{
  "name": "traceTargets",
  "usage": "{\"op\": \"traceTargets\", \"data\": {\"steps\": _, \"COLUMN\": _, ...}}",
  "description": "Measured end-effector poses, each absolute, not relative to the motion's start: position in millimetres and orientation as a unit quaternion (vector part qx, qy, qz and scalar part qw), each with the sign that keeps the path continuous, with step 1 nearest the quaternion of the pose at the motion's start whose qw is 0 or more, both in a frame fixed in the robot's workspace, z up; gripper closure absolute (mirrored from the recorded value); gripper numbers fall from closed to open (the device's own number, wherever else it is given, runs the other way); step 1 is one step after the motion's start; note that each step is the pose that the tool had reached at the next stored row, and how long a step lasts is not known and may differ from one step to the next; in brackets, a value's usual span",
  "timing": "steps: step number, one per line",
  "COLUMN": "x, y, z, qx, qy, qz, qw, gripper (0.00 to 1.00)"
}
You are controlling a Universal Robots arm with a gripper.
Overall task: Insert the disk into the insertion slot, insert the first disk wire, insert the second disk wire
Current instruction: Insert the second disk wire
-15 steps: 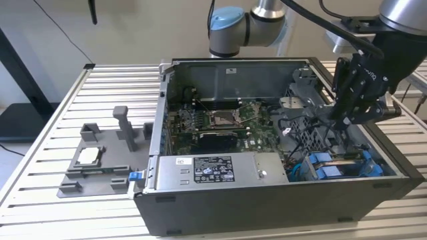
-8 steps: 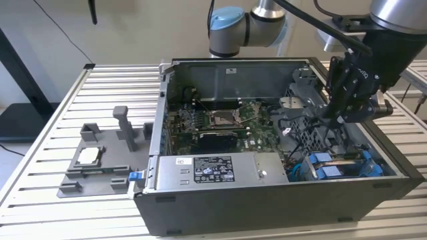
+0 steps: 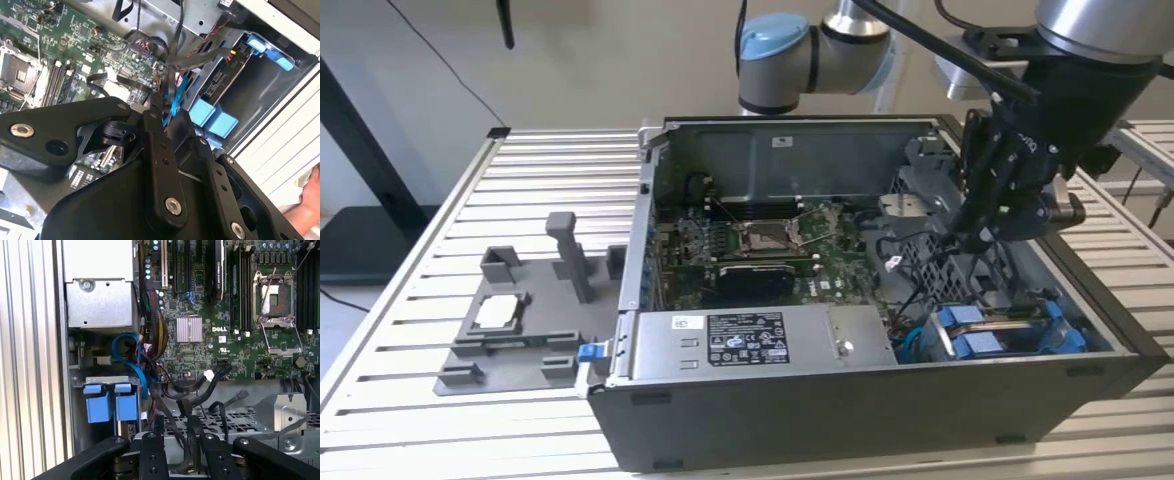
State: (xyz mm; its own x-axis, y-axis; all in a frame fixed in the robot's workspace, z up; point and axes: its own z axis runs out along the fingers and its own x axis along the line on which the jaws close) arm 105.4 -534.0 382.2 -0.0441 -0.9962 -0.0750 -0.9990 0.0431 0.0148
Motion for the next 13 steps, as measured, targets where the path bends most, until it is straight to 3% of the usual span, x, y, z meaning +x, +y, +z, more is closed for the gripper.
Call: {"op": "traceTargets", "data": {"steps": 13, "x": 89.2, "y": -525.6, "z": 378.3, "qx": -0.703, "qy": 0.710, "qz": 0.029, "qw": 0.024, "gripper": 0.67}}
